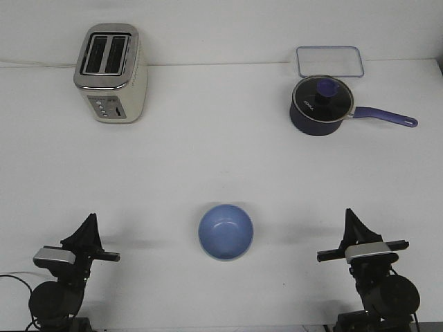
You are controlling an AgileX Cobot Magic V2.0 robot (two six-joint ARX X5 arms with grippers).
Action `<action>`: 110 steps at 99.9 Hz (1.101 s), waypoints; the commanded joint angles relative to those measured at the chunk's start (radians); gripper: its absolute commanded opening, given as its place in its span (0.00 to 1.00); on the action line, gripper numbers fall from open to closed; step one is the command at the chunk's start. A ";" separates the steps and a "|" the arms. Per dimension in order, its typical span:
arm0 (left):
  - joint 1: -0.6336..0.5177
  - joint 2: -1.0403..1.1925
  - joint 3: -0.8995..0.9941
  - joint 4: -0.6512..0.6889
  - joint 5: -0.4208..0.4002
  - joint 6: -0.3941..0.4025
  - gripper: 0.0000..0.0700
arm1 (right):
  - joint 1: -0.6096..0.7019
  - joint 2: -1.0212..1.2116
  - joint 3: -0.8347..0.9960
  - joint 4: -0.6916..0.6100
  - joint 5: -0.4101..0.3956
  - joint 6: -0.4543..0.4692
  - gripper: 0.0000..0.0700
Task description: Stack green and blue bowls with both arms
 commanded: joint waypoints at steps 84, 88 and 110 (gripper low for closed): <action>0.000 0.002 -0.019 0.010 -0.002 0.005 0.02 | -0.070 -0.056 -0.265 0.201 -0.023 -0.122 0.00; 0.000 0.002 -0.019 0.010 -0.002 0.005 0.02 | -0.070 -0.056 -0.265 0.201 -0.023 -0.122 0.00; 0.000 0.002 -0.019 0.010 -0.002 0.005 0.02 | -0.070 -0.056 -0.265 0.201 -0.023 -0.122 0.00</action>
